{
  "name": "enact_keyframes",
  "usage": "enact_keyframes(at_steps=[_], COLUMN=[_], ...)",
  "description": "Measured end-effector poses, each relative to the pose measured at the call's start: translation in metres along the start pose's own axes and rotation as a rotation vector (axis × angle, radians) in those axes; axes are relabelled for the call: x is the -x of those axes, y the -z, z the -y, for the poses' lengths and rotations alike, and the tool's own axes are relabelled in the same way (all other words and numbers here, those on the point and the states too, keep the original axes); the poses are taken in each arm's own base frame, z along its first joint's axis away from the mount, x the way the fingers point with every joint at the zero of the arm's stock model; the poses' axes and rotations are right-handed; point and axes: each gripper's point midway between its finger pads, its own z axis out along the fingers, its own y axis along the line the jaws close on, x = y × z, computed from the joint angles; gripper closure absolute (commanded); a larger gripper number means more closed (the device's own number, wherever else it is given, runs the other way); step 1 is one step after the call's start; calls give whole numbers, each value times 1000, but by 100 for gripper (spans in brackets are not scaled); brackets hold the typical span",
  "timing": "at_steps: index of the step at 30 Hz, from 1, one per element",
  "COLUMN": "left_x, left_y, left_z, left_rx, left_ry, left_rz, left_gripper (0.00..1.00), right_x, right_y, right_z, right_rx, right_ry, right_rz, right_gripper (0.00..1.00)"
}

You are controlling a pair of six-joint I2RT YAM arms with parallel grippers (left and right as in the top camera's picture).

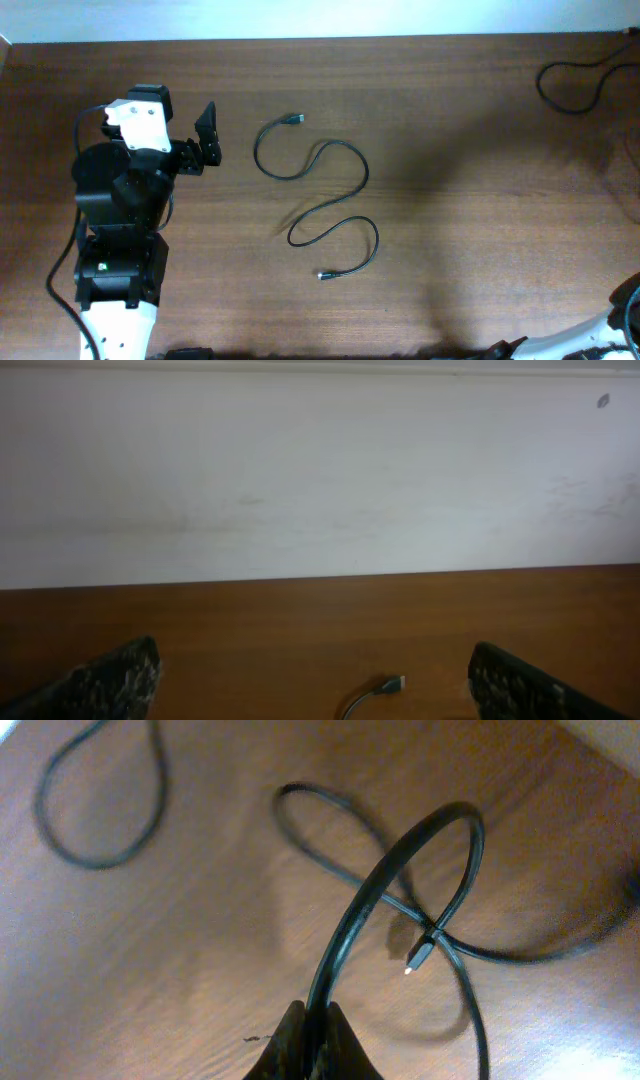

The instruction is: Untangle cables

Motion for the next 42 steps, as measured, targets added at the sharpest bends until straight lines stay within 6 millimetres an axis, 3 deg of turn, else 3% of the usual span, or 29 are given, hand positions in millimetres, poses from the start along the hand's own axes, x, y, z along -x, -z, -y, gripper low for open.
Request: enact_keyframes(at_steps=[2, 4, 6, 7, 10, 11, 12, 16, 18, 19, 20, 21, 24, 25, 26, 28, 29, 31, 34, 35, 36, 38, 39, 42], left_x=[0, 0, 0, 0, 3, 4, 4, 5, 5, 4, 3, 2, 0, 0, 0, 0, -1, 1, 4, 4, 3, 1, -1, -7], left_y=[0, 0, 0, 0, 0, 0, 0, 0, 0, 0, 0, 0, 0, 0, 0, 0, 0, -1, -1, -1, -1, -1, -3, -8], left_z=[0, 0, 0, 0, 0, 0, 0, 0, 0, 0, 0, 0, 0, 0, 0, 0, 0, 0, 0, 0, 0, 0, 0, -1], left_rx=[0, 0, 0, 0, 0, 0, 0, 0, 0, 0, 0, 0, 0, 0, 0, 0, 0, 0, 0, 0, 0, 0, 0, 0], left_ry=[0, 0, 0, 0, -2, -2, -2, -3, -3, -2, -2, -1, 0, 0, 0, 0, 1, -1, -2, -2, -2, -1, 0, 3], left_rz=[0, -1, -1, -1, 11, 17, 18, 19, 19, 18, 14, 9, 2, -1, 0, 0, -4, 5, 17, 17, 12, 4, -4, -24], left_gripper=[1, 1, 1, 1, 1, 1, 1, 1, 1, 1, 1, 1, 1, 1, 1, 1, 1, 1, 1, 1, 1, 1, 1, 1], right_x=[5, 0, 3, -1, -16, -16, -13, -36, -38, -31, -6, -3, -13, -23, -32, -59, -86, -162, -248, -270, -306, -363, -395, -422], right_y=[-3, -15, -32, -60, -89, -92, -92, -93, -80, -59, -24, -10, 14, 18, 22, 37, 54, 91, 120, 126, 137, 158, 173, 189], right_z=[25, 27, 3, -36, -58, -56, -53, -55, -63, -69, -79, -83, -84, -92, -118, -213, -277, -374, -432, -434, -437, -416, -391, -378], right_rx=[-44, -50, -24, 41, 92, 80, 62, 83, 114, 116, 119, 118, 100, 131, 203, 415, 534, 730, 792, 775, 772, 768, 776, 847], right_ry=[3, 23, 81, 151, 172, 170, 172, 143, 138, 116, 96, 80, -21, -17, 42, 304, 487, 714, 798, 826, 885, 1124, 1326, 1546], right_rz=[61, 92, 122, 118, 85, 85, 97, 5, -11, 8, 92, 105, 63, 22, -7, -33, -39, -110, -245, -296, -368, -505, -606, -640], right_gripper=[96, 96, 96, 96, 96, 32, 1, 1, 1, 1, 1, 1, 8, 8, 2, 1, 1, 1, 1, 2, 1, 1, 1, 1])
